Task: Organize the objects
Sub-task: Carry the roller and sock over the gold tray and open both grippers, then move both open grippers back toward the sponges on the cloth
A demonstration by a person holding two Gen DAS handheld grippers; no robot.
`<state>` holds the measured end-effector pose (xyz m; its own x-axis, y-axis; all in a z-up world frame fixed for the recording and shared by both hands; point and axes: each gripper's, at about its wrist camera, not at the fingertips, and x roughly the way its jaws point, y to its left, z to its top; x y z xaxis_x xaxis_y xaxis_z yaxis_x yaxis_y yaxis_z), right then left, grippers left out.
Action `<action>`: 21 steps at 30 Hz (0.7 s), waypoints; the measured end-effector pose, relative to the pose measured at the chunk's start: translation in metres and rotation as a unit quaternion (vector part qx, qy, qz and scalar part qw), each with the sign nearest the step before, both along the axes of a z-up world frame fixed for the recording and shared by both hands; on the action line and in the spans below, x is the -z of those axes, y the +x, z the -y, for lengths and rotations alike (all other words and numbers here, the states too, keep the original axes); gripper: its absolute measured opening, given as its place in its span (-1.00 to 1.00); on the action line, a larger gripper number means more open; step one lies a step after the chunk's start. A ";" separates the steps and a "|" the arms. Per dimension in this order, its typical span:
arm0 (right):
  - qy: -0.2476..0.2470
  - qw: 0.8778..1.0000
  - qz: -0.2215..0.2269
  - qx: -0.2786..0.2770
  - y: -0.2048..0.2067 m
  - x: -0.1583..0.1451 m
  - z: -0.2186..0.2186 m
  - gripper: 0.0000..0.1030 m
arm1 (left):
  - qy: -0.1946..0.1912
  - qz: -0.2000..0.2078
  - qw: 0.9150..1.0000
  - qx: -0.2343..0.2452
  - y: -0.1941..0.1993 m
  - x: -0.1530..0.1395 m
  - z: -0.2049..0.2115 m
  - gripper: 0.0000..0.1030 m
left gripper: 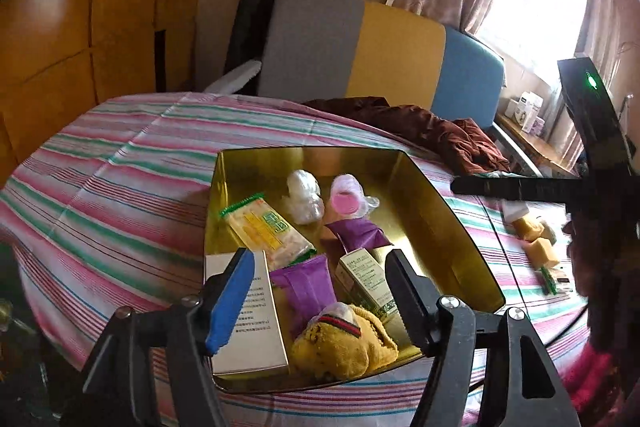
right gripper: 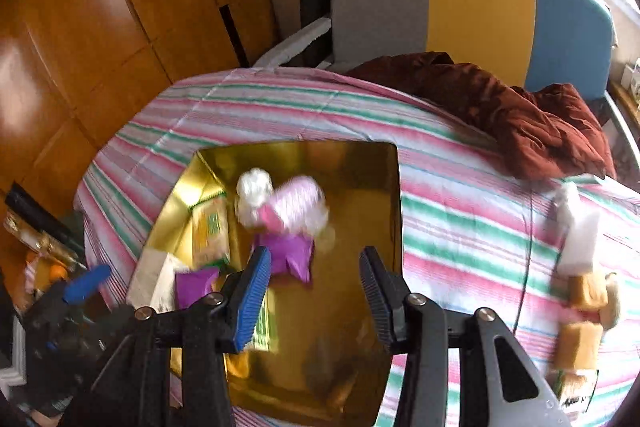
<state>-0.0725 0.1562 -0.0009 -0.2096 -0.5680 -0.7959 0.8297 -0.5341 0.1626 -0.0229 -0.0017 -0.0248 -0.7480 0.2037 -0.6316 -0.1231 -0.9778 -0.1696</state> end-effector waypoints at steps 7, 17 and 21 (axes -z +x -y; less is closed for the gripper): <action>-0.009 1.000 -0.009 0.016 0.028 0.012 -0.023 -0.07 | -0.035 -0.007 0.999 -0.032 0.007 -0.009 -0.009 0.53; -0.030 0.996 -0.066 0.054 0.052 0.006 -0.051 0.30 | -0.050 -0.025 0.996 -0.071 0.024 -0.017 -0.017 0.77; -0.036 0.995 -0.075 0.061 0.058 0.005 -0.058 0.30 | -0.052 -0.023 0.996 -0.070 0.026 -0.017 -0.023 0.79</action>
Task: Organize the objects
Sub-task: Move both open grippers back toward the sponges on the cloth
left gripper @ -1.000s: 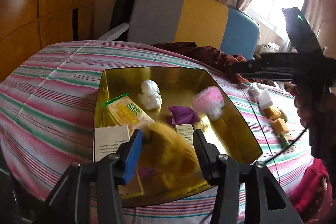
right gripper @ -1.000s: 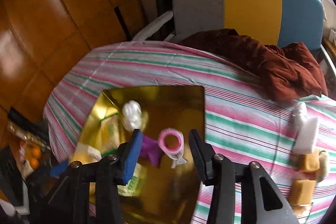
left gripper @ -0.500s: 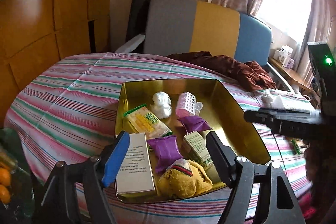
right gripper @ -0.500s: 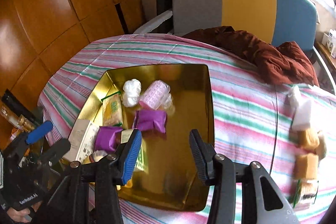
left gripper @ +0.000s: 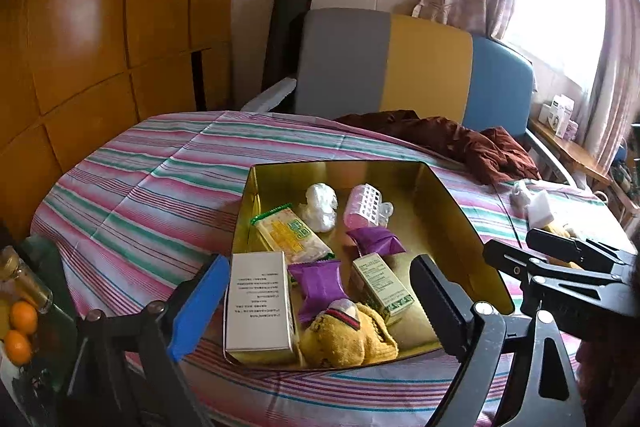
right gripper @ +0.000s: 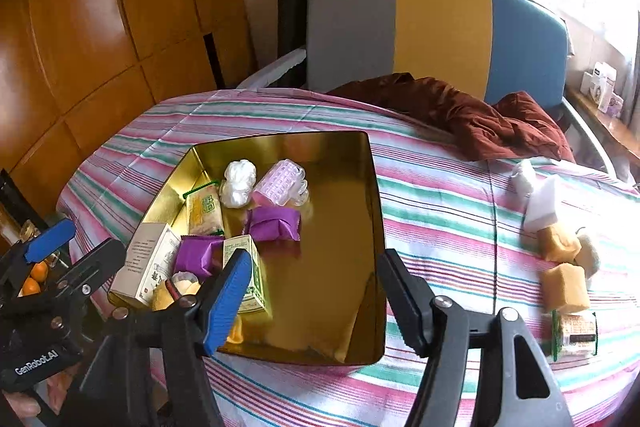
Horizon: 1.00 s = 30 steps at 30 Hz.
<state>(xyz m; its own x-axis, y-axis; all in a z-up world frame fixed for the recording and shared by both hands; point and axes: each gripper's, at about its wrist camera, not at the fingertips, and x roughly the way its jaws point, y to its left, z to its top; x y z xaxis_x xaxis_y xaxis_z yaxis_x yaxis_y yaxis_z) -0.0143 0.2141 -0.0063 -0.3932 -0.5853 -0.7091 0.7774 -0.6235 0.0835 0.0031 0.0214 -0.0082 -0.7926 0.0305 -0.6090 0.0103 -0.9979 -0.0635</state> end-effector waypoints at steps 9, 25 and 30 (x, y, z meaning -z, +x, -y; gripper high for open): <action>0.003 1.000 0.002 0.016 0.000 0.009 -0.015 0.30 | -0.012 0.005 1.000 0.016 0.003 0.002 -0.014 0.79; 0.000 0.999 0.013 0.049 -0.015 0.015 -0.036 0.30 | -0.012 0.016 0.998 0.052 0.000 0.009 -0.034 0.79; 0.004 0.998 0.023 0.064 -0.026 0.019 -0.050 0.30 | -0.016 0.013 0.997 0.069 -0.001 0.007 -0.043 0.79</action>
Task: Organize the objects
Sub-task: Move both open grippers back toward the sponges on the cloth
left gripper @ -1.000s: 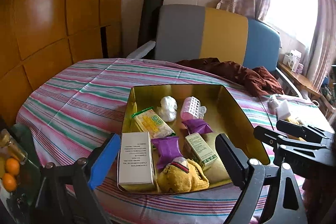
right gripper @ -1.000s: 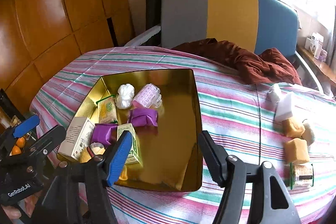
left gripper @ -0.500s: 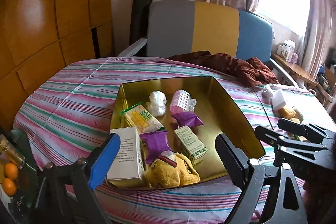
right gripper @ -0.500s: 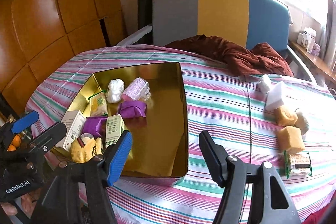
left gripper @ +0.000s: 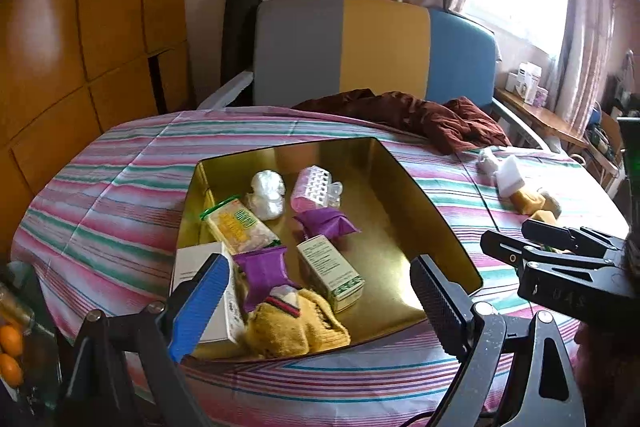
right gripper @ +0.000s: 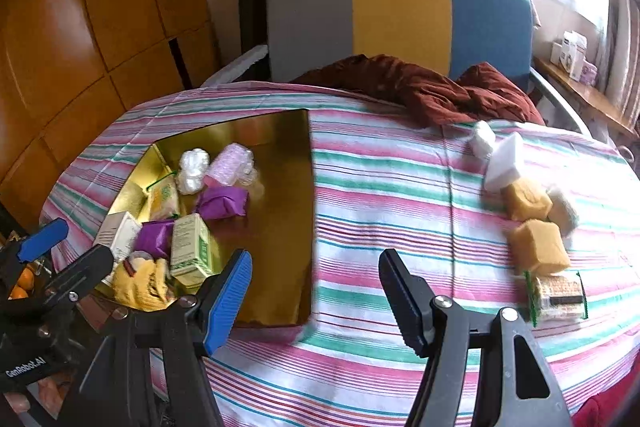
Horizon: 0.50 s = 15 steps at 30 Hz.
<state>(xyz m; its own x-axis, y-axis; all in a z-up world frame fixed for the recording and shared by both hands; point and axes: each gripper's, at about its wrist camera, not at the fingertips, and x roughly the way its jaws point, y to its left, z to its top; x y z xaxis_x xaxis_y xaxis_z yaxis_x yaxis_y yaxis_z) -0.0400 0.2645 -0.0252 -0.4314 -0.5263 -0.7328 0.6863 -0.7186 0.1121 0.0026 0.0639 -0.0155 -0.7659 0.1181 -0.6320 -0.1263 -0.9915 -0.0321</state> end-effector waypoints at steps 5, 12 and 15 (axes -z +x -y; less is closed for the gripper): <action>0.003 0.999 0.022 0.031 -0.021 0.005 -0.027 0.30 | -0.002 -0.001 1.000 0.022 -0.003 -0.003 -0.013 0.79; 0.008 0.994 0.062 0.093 -0.065 0.008 -0.083 0.30 | -0.007 -0.001 0.998 0.062 -0.006 -0.008 -0.039 0.79; 0.004 0.989 0.074 0.130 -0.090 0.005 -0.114 0.31 | -0.009 -0.001 0.997 0.080 -0.007 -0.011 -0.052 0.80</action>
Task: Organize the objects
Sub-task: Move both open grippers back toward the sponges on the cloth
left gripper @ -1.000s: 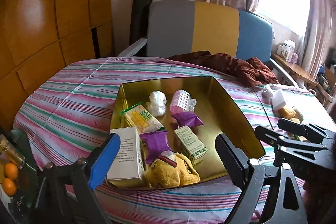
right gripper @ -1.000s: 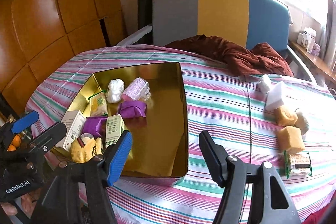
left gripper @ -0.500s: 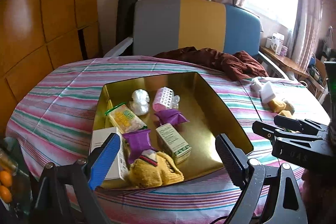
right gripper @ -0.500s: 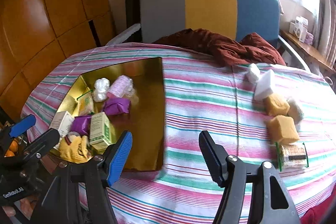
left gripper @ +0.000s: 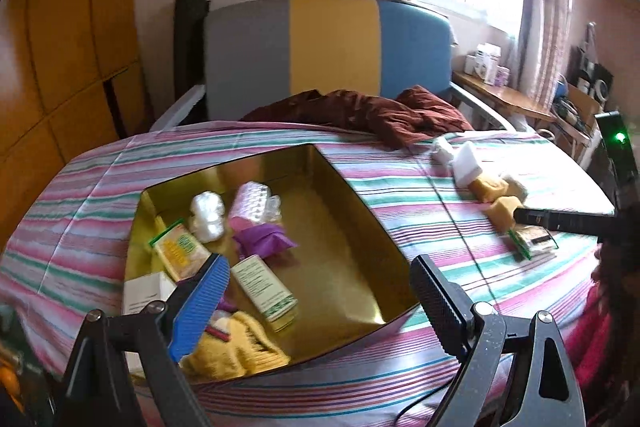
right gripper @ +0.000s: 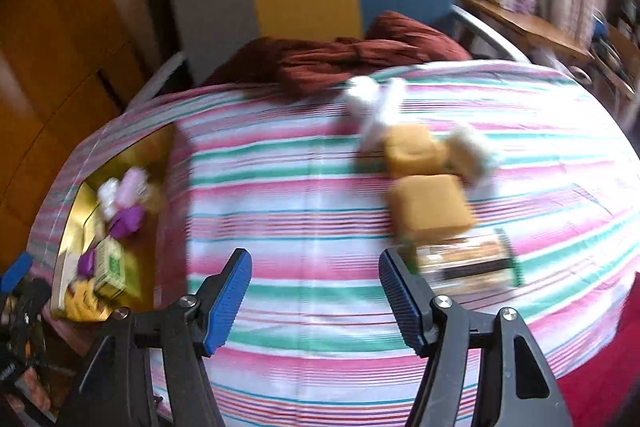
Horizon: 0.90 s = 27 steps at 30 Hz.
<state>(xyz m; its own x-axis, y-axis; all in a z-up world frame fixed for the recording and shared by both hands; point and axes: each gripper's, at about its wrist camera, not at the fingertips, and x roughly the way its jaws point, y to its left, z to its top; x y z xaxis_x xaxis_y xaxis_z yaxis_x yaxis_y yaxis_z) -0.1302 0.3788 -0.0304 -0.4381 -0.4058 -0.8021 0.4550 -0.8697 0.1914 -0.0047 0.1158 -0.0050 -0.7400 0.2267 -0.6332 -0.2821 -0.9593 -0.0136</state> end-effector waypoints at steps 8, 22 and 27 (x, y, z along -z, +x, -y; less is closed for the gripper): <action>0.003 0.993 0.011 0.117 -0.059 -0.006 -0.077 0.44 | -0.008 -0.007 0.998 0.054 -0.010 -0.011 -0.044 0.81; -0.063 0.977 0.026 0.202 -0.121 0.017 -0.132 0.45 | -0.002 0.076 0.989 0.126 -0.064 0.004 -0.145 0.79; -0.095 0.974 0.039 0.204 -0.122 0.019 -0.140 0.45 | -0.009 0.111 0.982 0.150 -0.086 0.021 -0.190 0.72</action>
